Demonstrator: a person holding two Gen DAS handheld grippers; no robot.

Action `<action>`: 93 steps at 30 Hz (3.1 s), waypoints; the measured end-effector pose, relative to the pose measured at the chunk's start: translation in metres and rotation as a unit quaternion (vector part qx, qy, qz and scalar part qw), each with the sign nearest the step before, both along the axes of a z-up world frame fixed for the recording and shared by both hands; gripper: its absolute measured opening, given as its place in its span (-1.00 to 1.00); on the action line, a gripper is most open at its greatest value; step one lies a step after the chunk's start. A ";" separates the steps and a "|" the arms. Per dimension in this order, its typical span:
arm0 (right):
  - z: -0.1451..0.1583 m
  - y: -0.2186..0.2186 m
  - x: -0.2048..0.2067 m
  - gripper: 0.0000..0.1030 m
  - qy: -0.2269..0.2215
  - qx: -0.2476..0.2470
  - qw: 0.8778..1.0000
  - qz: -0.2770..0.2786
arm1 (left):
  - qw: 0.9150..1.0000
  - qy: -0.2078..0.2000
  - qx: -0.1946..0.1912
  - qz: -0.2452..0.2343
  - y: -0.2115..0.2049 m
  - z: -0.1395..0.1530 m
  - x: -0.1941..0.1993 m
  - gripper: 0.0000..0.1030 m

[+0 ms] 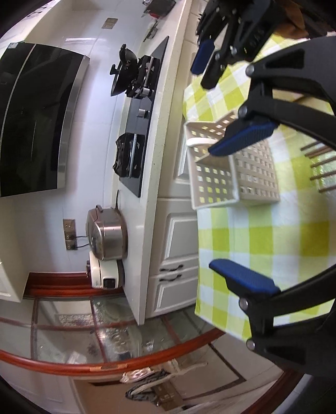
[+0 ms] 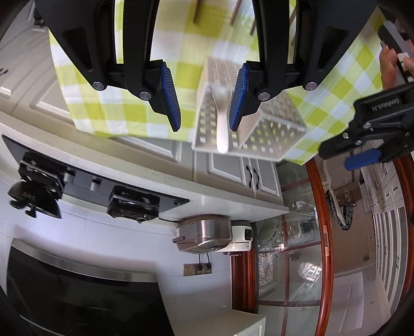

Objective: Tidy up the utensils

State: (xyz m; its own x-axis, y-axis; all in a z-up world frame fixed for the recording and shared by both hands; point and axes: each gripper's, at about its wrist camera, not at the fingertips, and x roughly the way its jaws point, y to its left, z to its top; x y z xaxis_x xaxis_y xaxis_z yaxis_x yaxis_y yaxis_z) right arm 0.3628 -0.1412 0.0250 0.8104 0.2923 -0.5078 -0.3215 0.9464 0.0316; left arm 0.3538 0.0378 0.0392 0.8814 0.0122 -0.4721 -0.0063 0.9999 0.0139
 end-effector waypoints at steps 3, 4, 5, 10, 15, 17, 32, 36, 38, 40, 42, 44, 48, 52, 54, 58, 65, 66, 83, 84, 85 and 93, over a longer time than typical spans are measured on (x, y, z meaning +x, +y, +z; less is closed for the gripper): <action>-0.011 -0.010 -0.016 -0.25 0.016 0.001 1.000 -0.008 | 1.000 0.004 -0.005 0.010 0.003 -0.007 -0.019 0.68; -0.018 -0.014 -0.023 -0.25 0.024 0.002 1.000 -0.012 | 1.000 0.005 -0.006 0.014 0.005 -0.010 -0.026 0.71; -0.022 -0.016 -0.027 -0.25 0.029 0.002 0.999 -0.014 | 1.000 0.006 -0.005 0.018 0.006 -0.013 -0.033 0.74; -0.048 -0.027 -0.051 -0.25 0.061 0.006 0.998 -0.025 | 1.000 0.016 -0.010 0.021 0.007 -0.032 -0.060 0.80; -0.074 -0.030 -0.067 -0.25 0.090 0.004 0.995 -0.030 | 0.999 0.032 -0.020 0.012 0.004 -0.057 -0.082 0.81; -0.084 -0.031 -0.072 -0.25 0.100 0.002 0.994 -0.031 | 0.999 0.040 -0.020 0.009 0.002 -0.069 -0.088 0.81; -0.134 -0.027 -0.070 -0.25 0.165 -0.022 0.985 -0.032 | 0.992 0.125 -0.027 0.011 0.008 -0.142 -0.100 0.79; -0.138 -0.020 -0.061 -0.26 0.176 -0.035 0.984 -0.025 | 0.992 0.127 -0.017 0.006 0.003 -0.146 -0.097 0.79; -0.140 -0.017 -0.057 -0.29 0.177 -0.041 0.983 -0.022 | 0.991 0.129 -0.017 0.005 0.003 -0.148 -0.096 0.79; -0.140 -0.016 -0.052 -0.32 0.178 -0.045 0.983 -0.021 | 0.991 0.132 -0.018 0.006 0.003 -0.149 -0.094 0.79; -0.142 -0.015 -0.046 -0.38 0.179 -0.048 0.982 -0.020 | 0.991 0.135 -0.018 0.007 0.003 -0.150 -0.093 0.79; -0.144 -0.014 -0.042 -0.45 0.181 -0.054 0.982 -0.023 | 0.990 0.141 -0.019 0.007 0.004 -0.152 -0.090 0.78; -0.144 -0.014 -0.041 -0.51 0.174 -0.063 0.983 -0.022 | 0.989 0.144 -0.019 0.005 0.001 -0.153 -0.088 0.78; -0.145 -0.010 -0.045 -0.72 0.165 -0.075 0.983 -0.016 | 0.987 0.160 -0.025 -0.001 -0.003 -0.156 -0.083 0.68; -0.145 -0.010 -0.046 -0.75 0.162 -0.078 0.984 -0.016 | 0.986 0.164 -0.028 -0.003 -0.005 -0.157 -0.080 0.65; -0.145 -0.013 -0.046 -0.76 0.165 -0.068 0.984 -0.013 | 0.985 0.169 -0.026 -0.003 -0.010 -0.158 -0.076 0.43; -0.146 -0.018 -0.046 -0.76 0.168 -0.058 0.984 -0.009 | 0.982 0.190 -0.019 -0.012 -0.019 -0.164 -0.066 -0.14; -0.146 -0.018 -0.046 -0.76 0.168 -0.058 0.984 -0.008 | 0.981 0.191 -0.017 -0.014 -0.021 -0.165 -0.066 -0.16; -0.146 -0.019 -0.049 -0.86 0.166 -0.060 0.984 -0.003 | 0.982 0.188 0.022 -0.024 -0.038 -0.168 -0.068 -0.85; -0.146 -0.019 -0.049 -0.87 0.166 -0.060 0.984 -0.004 | 0.982 0.188 0.021 -0.025 -0.037 -0.168 -0.068 -0.85; -0.146 -0.019 -0.049 -0.88 0.166 -0.061 0.984 -0.004 | 0.982 0.188 0.018 -0.026 -0.036 -0.168 -0.068 -0.85; -0.142 -0.026 -0.053 -0.88 0.174 -0.027 0.984 -0.005 | 0.980 0.196 -0.016 -0.032 -0.025 -0.165 -0.068 -0.88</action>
State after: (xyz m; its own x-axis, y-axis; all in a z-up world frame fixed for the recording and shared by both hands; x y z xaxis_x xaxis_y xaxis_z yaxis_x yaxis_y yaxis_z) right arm 0.3100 -0.1672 -0.1170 0.5879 0.2504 -0.7692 -0.2902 0.9529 0.0884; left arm 0.2854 0.0123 -0.1255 0.6315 -0.0582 -0.7732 0.0559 0.9980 -0.0295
